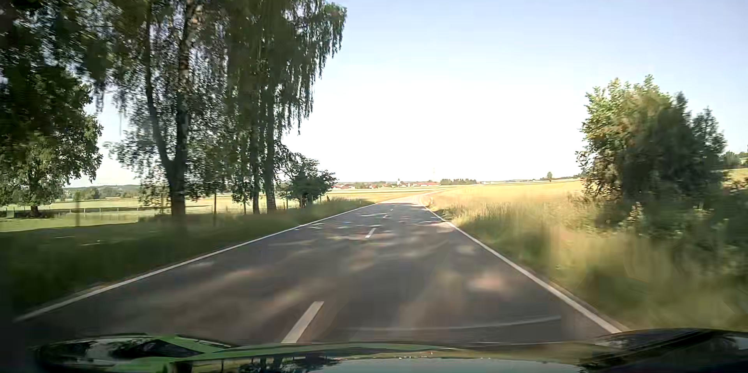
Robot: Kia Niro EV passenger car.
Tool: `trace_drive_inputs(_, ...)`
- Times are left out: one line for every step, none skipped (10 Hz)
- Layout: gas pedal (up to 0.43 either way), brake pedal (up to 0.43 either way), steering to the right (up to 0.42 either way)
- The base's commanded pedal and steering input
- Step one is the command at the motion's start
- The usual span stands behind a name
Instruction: Follow the waypoints while adhering to traffic rules and regulations
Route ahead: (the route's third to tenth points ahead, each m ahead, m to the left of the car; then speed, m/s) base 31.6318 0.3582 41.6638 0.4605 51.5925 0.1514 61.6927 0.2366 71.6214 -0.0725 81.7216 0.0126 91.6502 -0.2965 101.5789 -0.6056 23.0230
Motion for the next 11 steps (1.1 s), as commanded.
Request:
trace_drive_inputs(0.240,0.000,0.003)
trace_drive_inputs(0.240,0.000,0.003)
trace_drive_inputs(0.240,0.000,0.002)
trace_drive_inputs(0.240,0.000,0.001)
trace_drive_inputs(0.240,0.000,0.001)
trace_drive_inputs(0.240,0.000,0.001)
trace_drive_inputs(0.240,0.000,0.001)
trace_drive_inputs(0.240,0.000,0.001)
trace_drive_inputs(0.240,0.000,0.001)
trace_drive_inputs(0.228,0.000,0.001)
trace_drive_inputs(0.228,0.000,0.001)
